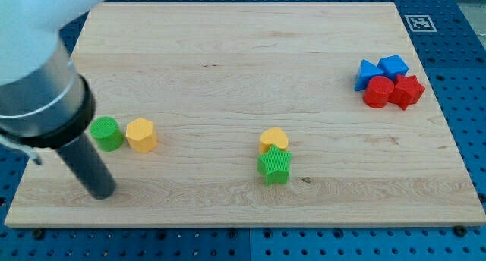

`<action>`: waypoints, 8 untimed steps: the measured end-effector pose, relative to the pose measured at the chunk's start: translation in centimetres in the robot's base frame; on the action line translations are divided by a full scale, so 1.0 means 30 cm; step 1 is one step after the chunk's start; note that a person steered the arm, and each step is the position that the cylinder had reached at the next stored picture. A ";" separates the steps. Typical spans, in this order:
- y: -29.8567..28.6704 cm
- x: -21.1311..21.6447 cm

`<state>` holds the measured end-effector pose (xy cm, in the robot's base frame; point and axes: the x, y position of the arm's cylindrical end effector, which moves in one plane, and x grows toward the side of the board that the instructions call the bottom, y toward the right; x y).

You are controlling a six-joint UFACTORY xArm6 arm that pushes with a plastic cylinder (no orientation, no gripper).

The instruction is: Nudge the green circle up a bit

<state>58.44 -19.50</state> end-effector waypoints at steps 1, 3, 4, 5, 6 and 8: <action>-0.057 -0.068; -0.057 -0.127; -0.081 -0.127; -0.081 -0.131; -0.081 -0.190; 0.002 -0.192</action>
